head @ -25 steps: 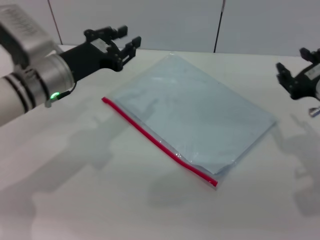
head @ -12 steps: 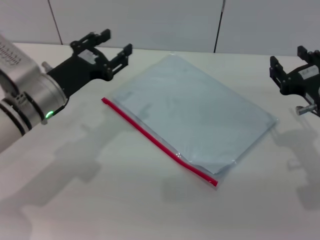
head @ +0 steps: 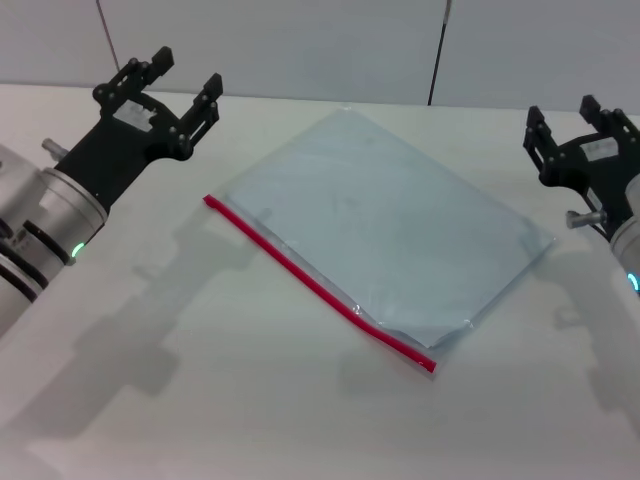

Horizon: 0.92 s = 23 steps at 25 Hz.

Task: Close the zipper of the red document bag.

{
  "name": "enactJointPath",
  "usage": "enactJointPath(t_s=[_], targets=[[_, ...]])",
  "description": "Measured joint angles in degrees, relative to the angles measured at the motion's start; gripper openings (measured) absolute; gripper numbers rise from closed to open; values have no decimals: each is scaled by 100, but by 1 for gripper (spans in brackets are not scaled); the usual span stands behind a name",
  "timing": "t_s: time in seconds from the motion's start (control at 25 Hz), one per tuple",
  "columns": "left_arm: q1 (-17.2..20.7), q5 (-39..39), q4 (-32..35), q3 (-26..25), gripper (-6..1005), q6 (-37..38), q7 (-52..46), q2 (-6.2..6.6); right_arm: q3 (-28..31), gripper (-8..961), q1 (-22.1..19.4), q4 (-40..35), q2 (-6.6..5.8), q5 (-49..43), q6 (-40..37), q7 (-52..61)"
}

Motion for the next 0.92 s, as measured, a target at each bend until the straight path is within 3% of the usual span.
enactJointPath(t_s=[0.2,0.92], targets=[[-42,-66,-83,-16,648,-86,63,-15,-248,614,189,322,-4,132,520,263],[-170,-89,-212,-18,648,-88,62,5,-355,615,423,527,-5,175,627,346]])
